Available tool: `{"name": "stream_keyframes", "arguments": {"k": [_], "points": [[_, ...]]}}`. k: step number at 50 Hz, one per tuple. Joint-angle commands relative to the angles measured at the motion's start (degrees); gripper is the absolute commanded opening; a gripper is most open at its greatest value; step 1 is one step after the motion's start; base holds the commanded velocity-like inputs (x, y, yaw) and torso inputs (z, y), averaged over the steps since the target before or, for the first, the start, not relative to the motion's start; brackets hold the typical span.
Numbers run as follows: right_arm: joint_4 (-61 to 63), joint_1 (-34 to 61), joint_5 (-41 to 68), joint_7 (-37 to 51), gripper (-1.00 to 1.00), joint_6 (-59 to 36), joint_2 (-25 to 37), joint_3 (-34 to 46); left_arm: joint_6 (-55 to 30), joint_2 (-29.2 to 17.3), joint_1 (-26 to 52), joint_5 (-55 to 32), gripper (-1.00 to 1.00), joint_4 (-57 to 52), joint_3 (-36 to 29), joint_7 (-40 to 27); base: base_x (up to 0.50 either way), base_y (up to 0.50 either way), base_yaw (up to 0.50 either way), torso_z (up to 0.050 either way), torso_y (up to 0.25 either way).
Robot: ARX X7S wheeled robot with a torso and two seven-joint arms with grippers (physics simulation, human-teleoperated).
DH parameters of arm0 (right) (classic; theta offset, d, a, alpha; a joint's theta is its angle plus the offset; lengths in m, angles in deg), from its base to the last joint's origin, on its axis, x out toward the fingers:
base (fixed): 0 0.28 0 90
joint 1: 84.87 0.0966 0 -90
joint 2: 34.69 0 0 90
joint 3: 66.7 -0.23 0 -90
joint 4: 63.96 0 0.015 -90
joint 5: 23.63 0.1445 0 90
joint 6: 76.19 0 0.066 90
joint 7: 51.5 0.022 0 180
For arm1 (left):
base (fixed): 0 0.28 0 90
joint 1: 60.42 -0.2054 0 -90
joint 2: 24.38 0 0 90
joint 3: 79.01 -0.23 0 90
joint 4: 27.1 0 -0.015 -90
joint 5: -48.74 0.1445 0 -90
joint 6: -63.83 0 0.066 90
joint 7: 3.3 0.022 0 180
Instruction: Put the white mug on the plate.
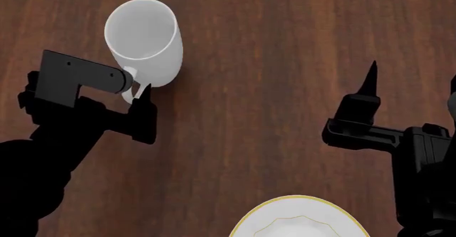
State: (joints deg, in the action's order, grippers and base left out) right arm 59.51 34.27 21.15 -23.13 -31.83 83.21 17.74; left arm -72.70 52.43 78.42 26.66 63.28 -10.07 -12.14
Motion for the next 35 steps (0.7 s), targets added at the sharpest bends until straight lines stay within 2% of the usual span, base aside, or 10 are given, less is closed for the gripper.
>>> {"name": "stream_keyframes", "arguments": {"k": [1,29,30,35], "points": [[-0.55,-0.36,-0.20,-0.25,1.00,0.69,0.07,-0.01,1.05,0.22,0.60,0.28,1.00,2.14,-0.48,0.15,0.00,0.00,0.00,0.000,0.000],[-0.71,-0.45,0.14,0.07,1.00,0.96,0.20,0.20,1.27,-0.17,0.57,0.78,1.00,2.64,-1.95,-0.62,0.00,0.00,0.00,0.000,0.000],[-0.64,-0.45,0.12,0.08,1.00,0.94,0.22,0.30,1.07,-0.20,0.46,0.81,-1.00,2.28,-1.90,-0.94,0.00,0.00,0.00,0.000,0.000],[-0.73,-0.23,0.08,-0.01,1.00,0.94,0.18,0.76,0.63,-0.57,0.13,0.72,-1.00,1.07,-2.22,-1.13,0.00,0.00,0.00,0.000,0.000]]}}
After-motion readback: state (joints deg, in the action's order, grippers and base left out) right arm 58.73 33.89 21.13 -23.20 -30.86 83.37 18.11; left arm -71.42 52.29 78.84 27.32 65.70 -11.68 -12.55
